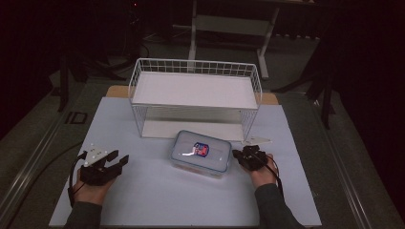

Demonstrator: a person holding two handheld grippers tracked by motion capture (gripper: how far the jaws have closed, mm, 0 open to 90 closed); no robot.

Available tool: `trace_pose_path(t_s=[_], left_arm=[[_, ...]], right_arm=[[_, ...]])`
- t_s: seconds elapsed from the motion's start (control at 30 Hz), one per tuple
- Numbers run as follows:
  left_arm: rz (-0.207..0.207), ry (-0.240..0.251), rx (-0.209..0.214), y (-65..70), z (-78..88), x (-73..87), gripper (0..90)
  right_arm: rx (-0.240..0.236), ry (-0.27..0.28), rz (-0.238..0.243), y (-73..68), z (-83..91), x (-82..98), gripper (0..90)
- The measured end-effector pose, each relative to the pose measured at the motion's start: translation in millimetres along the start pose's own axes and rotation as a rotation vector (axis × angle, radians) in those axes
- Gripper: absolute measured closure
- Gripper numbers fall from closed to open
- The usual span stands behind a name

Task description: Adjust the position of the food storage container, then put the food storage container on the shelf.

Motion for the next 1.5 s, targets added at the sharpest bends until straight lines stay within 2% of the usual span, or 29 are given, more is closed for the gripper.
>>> trace_pose_path(t_s=[0.13, 0.4, 0.53, 0.63, 0.9, 1.07, 1.2, 1.27, 1.37, 1.43, 1.5], left_arm=[[-0.003, -0.004, 0.011, 1.1, -2.4, -0.8, 55.9], [-0.022, -0.013, 0.016, 4.0, -5.1, -1.5, 58.3], [-0.017, -0.014, 0.02, 3.6, -6.1, -1.5, 58.3], [-0.025, -0.015, 0.019, 4.0, -6.2, -1.6, 58.2], [-0.031, -0.012, 0.022, 4.6, -6.4, -2.1, 58.0], [-0.026, -0.007, 0.025, 3.5, -5.7, -2.1, 56.6], [-0.025, -0.003, 0.029, 3.6, -5.1, -2.2, 55.4], [-0.031, -0.013, 0.029, 3.9, -6.0, -1.8, 55.0], [-0.035, -0.019, 0.039, 5.3, -7.3, -1.6, 54.0], [-0.032, -0.017, 0.06, 6.9, -7.4, -2.5, 52.6], [-0.02, -0.017, 0.084, 8.2, -8.1, -3.0, 51.5]], right_arm=[[0.0, -0.001, -0.002, -5.8, -6.8, -8.2, 89.7], [-0.04, 0.021, -0.023, -22.0, -21.4, -25.3, 89.7], [-0.048, 0.014, 0.001, -32.4, -25.4, -31.3, 89.6], [-0.044, 0.014, 0.016, -37.9, -28.4, -35.9, 89.6], [-0.029, 0.013, -0.007, -45.2, -36.0, -48.2, 88.2], [0.013, 0.018, 0.012, -42.4, -29.0, -48.5, 81.4], [0.011, 0.043, -0.002, -38.6, -16.4, -48.0, 73.2], [-0.019, 0.049, -0.006, -37.7, -11.1, -47.2, 64.3], [-0.068, 0.05, -0.011, -38.1, -4.5, -44.8, 58.3], [-0.084, 0.055, -0.012, -38.3, -0.8, -43.1, 53.9], [-0.119, 0.063, -0.025, -38.9, 2.1, -41.8, 51.3]])
Point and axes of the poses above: each handheld gripper's, and its own axes: z roughly backward along the jaws, x roughly out of its underside, y roughly to its right, the point moved 6 cm from there along -z, roughly forward along the jaws, and after that the axes turned 12 degrees about -y, right-handed, at the moved point
